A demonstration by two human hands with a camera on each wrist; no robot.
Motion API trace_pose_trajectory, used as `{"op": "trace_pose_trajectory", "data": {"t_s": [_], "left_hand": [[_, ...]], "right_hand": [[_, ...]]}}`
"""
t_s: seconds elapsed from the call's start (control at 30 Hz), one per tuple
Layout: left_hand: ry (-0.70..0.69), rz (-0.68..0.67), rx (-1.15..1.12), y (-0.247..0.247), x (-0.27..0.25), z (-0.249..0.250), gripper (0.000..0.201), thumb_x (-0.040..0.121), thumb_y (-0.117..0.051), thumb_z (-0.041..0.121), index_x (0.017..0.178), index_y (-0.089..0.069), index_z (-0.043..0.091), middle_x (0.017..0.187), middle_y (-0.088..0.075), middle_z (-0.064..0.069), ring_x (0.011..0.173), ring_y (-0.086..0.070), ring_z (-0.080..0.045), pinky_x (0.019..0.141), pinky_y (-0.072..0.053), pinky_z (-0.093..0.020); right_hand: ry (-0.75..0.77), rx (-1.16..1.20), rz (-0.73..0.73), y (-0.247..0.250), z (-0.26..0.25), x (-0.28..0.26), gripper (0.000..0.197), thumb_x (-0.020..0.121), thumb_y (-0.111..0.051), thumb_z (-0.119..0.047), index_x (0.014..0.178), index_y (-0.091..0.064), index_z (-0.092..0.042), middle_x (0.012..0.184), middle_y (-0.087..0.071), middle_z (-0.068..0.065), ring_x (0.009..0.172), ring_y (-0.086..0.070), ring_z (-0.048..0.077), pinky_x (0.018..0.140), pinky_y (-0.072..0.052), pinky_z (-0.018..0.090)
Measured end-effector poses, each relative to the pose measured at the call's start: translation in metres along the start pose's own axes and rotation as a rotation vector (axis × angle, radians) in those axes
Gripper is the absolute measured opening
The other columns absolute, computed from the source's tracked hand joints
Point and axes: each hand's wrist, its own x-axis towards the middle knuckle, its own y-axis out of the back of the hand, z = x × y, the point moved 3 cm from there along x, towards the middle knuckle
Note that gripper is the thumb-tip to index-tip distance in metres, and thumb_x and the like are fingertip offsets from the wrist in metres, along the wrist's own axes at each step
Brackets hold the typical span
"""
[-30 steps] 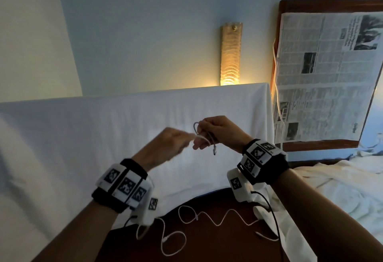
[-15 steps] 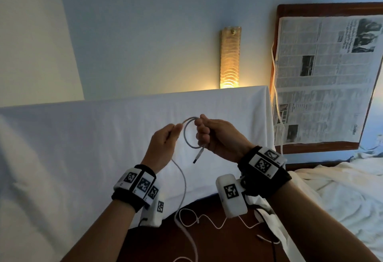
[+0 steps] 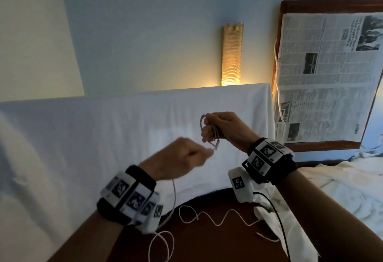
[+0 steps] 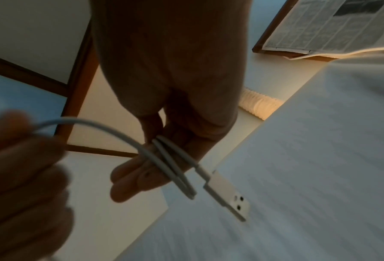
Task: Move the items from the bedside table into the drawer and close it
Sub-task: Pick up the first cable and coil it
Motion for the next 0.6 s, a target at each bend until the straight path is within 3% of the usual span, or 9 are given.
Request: {"op": "trace_pose_trajectory", "data": {"t_s": [0.1, 0.17, 0.27, 0.33, 0.47, 0.53, 0.6], "left_hand": [[-0.080, 0.213, 0.087, 0.033, 0.012, 0.011, 0.050, 0.100, -0.047, 0.025, 0.051, -0.049, 0.030, 0.046, -0.038, 0.012, 0.044, -0.033, -0.004, 0.053, -0.030, -0.016], [-0.103, 0.328, 0.149, 0.046, 0.020, 0.008, 0.049, 0.101, -0.048, 0.024, 0.052, -0.050, 0.034, 0.047, -0.037, 0.011, 0.045, -0.035, -0.005, 0.053, -0.031, -0.015], [-0.109, 0.451, 0.224, 0.053, 0.029, -0.006, 0.042, 0.101, -0.046, 0.029, 0.059, -0.049, 0.025, 0.051, -0.040, 0.008, 0.050, -0.039, -0.007, 0.056, -0.037, -0.025], [-0.105, 0.521, 0.253, 0.053, 0.034, -0.018, 0.041, 0.101, -0.044, 0.034, 0.071, -0.059, 0.010, 0.056, -0.049, -0.007, 0.054, -0.044, -0.017, 0.059, -0.043, -0.038], [-0.106, 0.628, 0.202, 0.046, 0.035, -0.039, 0.052, 0.096, -0.040, 0.048, 0.084, -0.065, 0.004, 0.071, -0.064, -0.020, 0.072, -0.062, -0.036, 0.068, -0.051, -0.045], [-0.090, 0.631, 0.133, 0.040, 0.035, -0.045, 0.053, 0.096, -0.042, 0.050, 0.084, -0.066, 0.004, 0.071, -0.061, -0.022, 0.070, -0.058, -0.036, 0.068, -0.049, -0.041], [-0.035, 0.628, 0.059, 0.034, 0.033, -0.053, 0.055, 0.095, -0.043, 0.054, 0.073, -0.060, 0.005, 0.059, -0.046, -0.014, 0.056, -0.041, -0.025, 0.057, -0.039, -0.029]], "right_hand": [[0.023, -0.012, -0.076, -0.009, 0.001, -0.007, 0.031, 0.103, -0.041, -0.020, 0.089, -0.060, 0.000, 0.067, -0.069, 0.010, 0.059, -0.067, 0.020, 0.065, -0.054, 0.030], [0.047, -0.020, -0.088, -0.014, 0.001, -0.010, 0.033, 0.104, -0.038, -0.022, 0.087, -0.060, -0.005, 0.065, -0.067, 0.010, 0.058, -0.066, 0.022, 0.066, -0.052, 0.032], [0.048, 0.031, -0.047, -0.019, 0.000, -0.011, 0.037, 0.104, -0.036, -0.025, 0.086, -0.062, -0.009, 0.052, -0.055, 0.005, 0.050, -0.051, 0.018, 0.061, -0.047, 0.028], [0.025, 0.162, -0.031, -0.023, -0.001, -0.011, 0.039, 0.105, -0.033, -0.026, 0.087, -0.064, -0.008, 0.048, -0.043, 0.001, 0.049, -0.041, 0.015, 0.055, -0.041, 0.023], [-0.046, 0.361, -0.076, -0.025, -0.003, -0.012, 0.036, 0.105, -0.032, -0.027, 0.083, -0.056, -0.011, 0.050, -0.036, -0.003, 0.047, -0.035, 0.012, 0.057, -0.031, 0.024], [-0.100, 0.446, -0.125, -0.025, -0.004, -0.013, 0.035, 0.105, -0.032, -0.027, 0.081, -0.053, -0.013, 0.052, -0.040, -0.004, 0.047, -0.038, 0.011, 0.057, -0.035, 0.023], [-0.153, 0.567, -0.160, -0.024, -0.006, -0.012, 0.035, 0.105, -0.033, -0.027, 0.079, -0.053, -0.013, 0.055, -0.049, -0.004, 0.049, -0.046, 0.010, 0.056, -0.044, 0.021]]}}
